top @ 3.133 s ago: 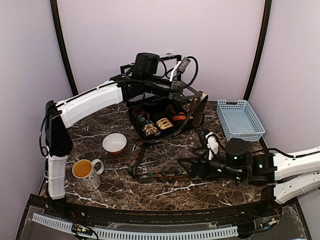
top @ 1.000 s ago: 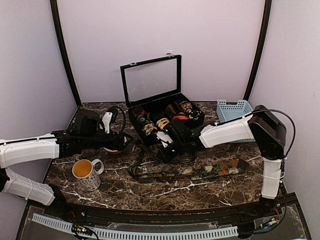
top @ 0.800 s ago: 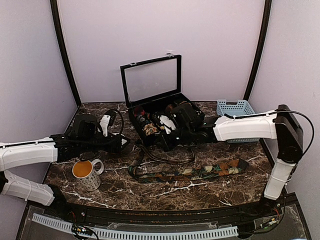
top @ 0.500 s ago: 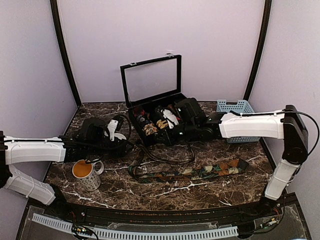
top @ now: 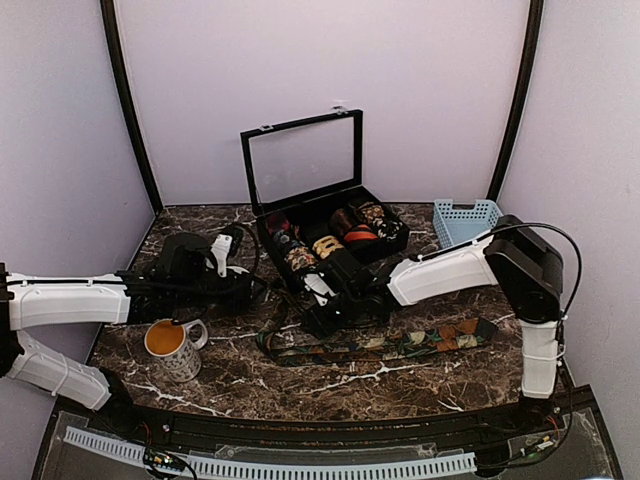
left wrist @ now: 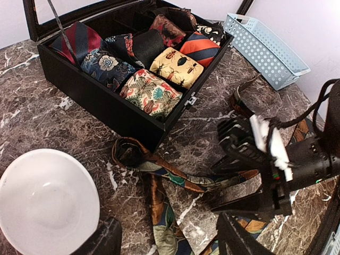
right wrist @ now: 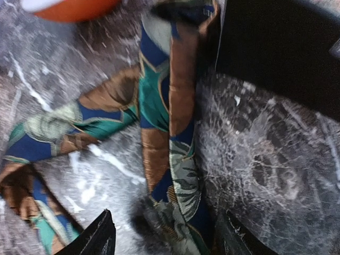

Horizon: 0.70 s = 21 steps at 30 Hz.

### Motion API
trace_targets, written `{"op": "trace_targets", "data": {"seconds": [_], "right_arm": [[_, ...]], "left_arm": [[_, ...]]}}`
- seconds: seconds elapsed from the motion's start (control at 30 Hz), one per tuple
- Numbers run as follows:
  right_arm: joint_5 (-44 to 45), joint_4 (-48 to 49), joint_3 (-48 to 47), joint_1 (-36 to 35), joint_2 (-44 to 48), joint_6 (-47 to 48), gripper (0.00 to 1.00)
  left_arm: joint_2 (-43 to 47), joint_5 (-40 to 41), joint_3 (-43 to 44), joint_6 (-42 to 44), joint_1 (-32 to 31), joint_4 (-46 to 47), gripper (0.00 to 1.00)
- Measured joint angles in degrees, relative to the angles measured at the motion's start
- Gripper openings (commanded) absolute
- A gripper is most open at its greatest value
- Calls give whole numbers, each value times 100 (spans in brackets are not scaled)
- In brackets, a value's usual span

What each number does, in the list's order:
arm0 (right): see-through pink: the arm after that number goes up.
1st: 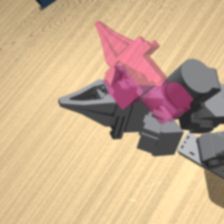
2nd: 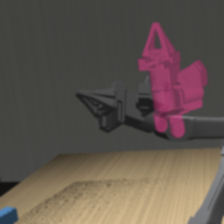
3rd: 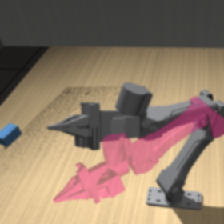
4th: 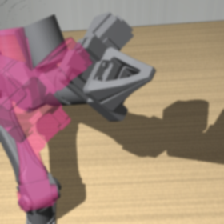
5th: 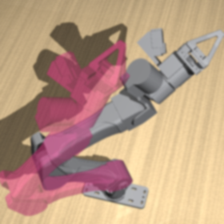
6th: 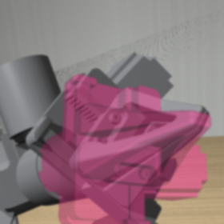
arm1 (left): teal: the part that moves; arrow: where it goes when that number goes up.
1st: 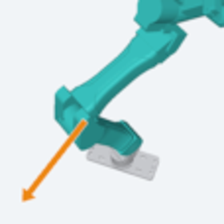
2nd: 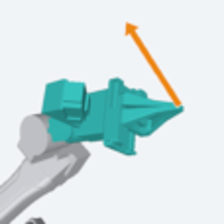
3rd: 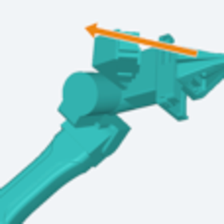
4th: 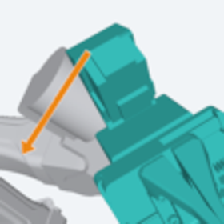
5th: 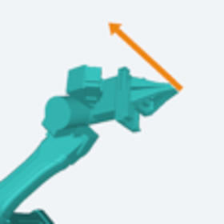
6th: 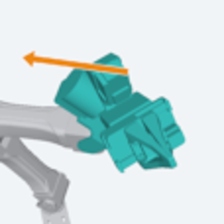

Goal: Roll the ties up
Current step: Pick up the tie from the center of the board.

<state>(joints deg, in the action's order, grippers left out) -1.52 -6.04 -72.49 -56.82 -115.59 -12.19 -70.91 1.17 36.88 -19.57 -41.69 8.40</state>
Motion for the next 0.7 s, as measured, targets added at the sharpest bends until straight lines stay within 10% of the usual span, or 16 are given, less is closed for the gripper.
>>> {"op": "trace_targets", "data": {"seconds": [0.1,0.3,0.7], "right_arm": [[138,-11,-219,-15,-269,92,55],[267,-98,-566,-15,-538,221,0],[-520,-431,-474,103,1196,-46,0]], "left_arm": [[-2,0,0,-35,0,52,63],[-35,37,0,-57,0,96,61],[-22,208,-358,267,-13,468,65]]}}
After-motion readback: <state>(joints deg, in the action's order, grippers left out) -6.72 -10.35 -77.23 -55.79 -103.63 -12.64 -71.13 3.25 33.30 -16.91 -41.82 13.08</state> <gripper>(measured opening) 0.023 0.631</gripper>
